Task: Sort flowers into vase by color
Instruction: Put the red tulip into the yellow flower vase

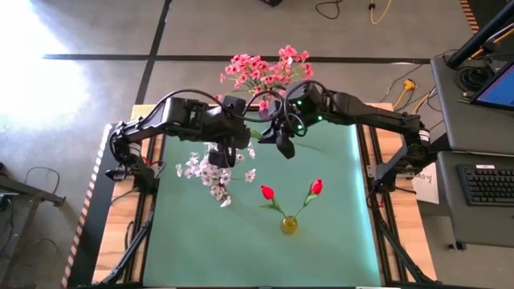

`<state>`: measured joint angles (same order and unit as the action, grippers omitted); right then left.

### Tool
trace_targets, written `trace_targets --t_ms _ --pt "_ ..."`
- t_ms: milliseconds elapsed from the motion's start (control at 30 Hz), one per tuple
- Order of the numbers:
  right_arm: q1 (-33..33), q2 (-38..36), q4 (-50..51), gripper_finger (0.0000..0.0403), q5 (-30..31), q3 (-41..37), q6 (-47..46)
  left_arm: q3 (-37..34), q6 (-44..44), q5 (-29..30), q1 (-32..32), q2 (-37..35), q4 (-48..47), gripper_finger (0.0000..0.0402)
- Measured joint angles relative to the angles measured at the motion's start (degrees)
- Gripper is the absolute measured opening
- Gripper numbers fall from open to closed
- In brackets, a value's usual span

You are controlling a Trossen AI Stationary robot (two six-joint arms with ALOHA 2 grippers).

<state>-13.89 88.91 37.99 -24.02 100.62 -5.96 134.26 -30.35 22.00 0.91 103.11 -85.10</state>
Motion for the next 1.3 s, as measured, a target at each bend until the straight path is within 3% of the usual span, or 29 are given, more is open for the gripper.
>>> trace_targets --t_ms 67,100,400,600,767,867,967,1133,1300 --pt "0.0 -0.05 0.63 0.003 0.02 0.0 1.74 -0.01 -0.59 -0.01 -0.03 -0.02 0.22 0.0018" --pt "0.0 -0.06 0.94 0.0024 0.03 0.01 2.1 0.17 -0.67 -0.02 -0.02 -0.04 0.31 0.0027" --pt "-2.23 -1.49 1.7 0.0018 0.26 0.07 5.82 0.7 -4.68 -0.02 -0.04 -4.15 4.12 0.0134" --pt "-5.36 -6.94 0.98 0.0012 6.9 -0.81 9.52 0.72 -1.07 -0.11 -0.04 -9.77 5.54 0.0169" --pt "-5.86 -15.91 -11.52 0.001 7.12 -8.27 9.88 -0.09 8.51 -6.79 -0.07 -14.32 5.45 0.0171" --pt "-4.44 -22.13 -22.58 0.001 7.14 -17.83 9.76 -2.24 13.11 -15.91 0.23 -16.22 5.55 0.0169" --pt "-2.49 -27.75 -35.0 0.001 7.39 -28.07 8.39 -6.88 16.31 -18.09 2.0 -17.81 7.38 0.0162" --pt "1.07 -33.55 -51.98 0.0009 7.53 -39.77 6.71 -18.14 21.5 -10.1 7.11 -22.19 16.06 0.0145" --pt "3.92 -36.71 -63.98 0.0009 7.53 -45.75 6.41 -32.43 28.41 9.33 16.52 -29.91 28.17 0.0125"
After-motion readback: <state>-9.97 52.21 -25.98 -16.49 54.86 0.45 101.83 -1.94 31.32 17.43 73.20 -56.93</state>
